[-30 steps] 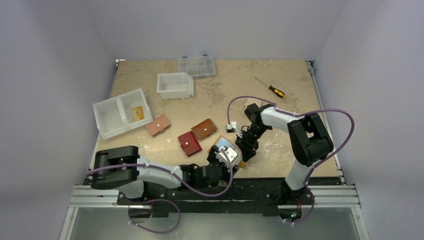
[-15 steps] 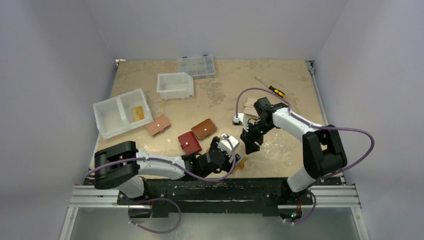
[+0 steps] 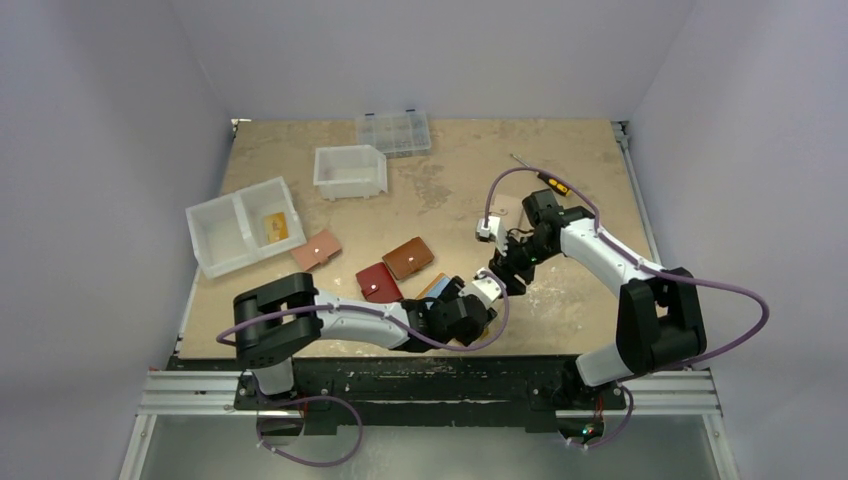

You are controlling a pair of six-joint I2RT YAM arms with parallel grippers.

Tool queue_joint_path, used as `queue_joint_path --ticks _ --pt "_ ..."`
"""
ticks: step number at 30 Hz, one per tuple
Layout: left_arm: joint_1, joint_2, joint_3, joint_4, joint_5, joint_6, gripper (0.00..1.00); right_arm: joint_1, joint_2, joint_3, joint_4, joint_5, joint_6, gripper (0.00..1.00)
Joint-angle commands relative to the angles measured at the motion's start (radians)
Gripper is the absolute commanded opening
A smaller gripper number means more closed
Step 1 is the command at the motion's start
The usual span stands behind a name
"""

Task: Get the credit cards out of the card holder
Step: Remove the credit card from the card holder.

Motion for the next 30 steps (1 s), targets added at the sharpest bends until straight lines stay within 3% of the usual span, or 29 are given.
queue_joint_path --ticks 1,30 --pt "0.010 0.024 0.068 -0.075 -0.018 -0.014 0.63 -0.010 -0.025 -0.002 0.018 0.001 0.005 0.55" --pt "0.115 0.032 -0.021 0.012 0.222 -0.044 0.64 -0.031 -0.025 -0.003 -0.009 -0.029 -0.024 0.54"
